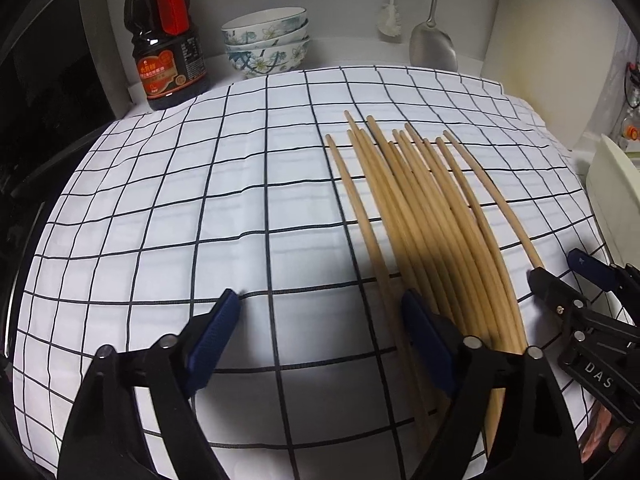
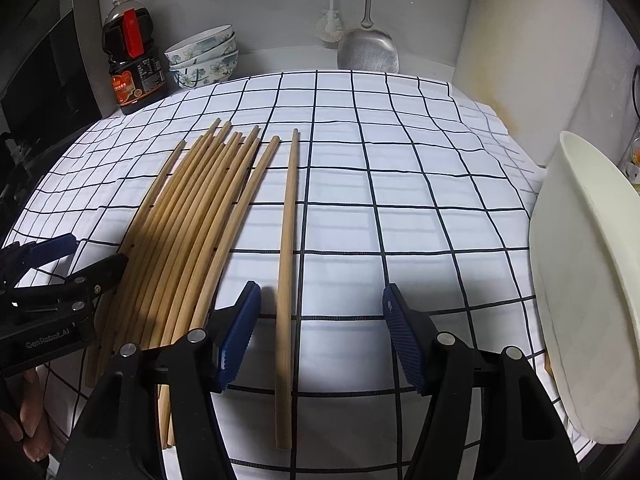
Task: Organize utensils
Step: 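Move both tools down toward the wooden chopstick row, then close the right tool on one chopstick while the left tool grasps another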
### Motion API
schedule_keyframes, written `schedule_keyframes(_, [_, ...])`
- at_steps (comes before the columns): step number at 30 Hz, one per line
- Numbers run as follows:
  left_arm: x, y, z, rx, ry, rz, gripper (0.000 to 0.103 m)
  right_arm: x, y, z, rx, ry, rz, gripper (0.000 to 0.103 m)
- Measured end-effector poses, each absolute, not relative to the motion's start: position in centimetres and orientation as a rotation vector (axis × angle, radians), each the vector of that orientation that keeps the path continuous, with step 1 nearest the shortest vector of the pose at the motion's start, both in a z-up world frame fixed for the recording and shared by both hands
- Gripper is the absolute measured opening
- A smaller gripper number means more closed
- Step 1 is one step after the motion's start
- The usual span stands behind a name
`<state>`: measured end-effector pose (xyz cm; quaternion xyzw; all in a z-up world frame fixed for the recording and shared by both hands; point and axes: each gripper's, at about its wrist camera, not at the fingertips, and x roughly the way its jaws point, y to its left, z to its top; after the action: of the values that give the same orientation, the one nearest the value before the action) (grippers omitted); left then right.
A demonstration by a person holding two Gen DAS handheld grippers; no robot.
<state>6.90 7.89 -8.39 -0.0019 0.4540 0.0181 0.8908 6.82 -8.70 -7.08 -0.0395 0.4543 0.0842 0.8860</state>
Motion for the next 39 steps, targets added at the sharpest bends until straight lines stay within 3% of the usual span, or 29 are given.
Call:
schedule_keyframes(6, [6.7,7.5,-8.3,0.045,0.924,0.060,0.082,6.8,-8.8,-7.1,-0.084,0.942,0.181,0.061])
schedule_keyframes(11, [7.1,8.2,-8.6,0.023,0.950,0.082,0.098,6.8,-8.8,-7.1,-0.083,0.942,0.180,0.061])
schedule_keyframes(39, [7.5,8.9,-8.9,0.021,0.964,-0.018,0.098,6.0,-8.6,-7.1,-0.082,0.933,0.183,0.062])
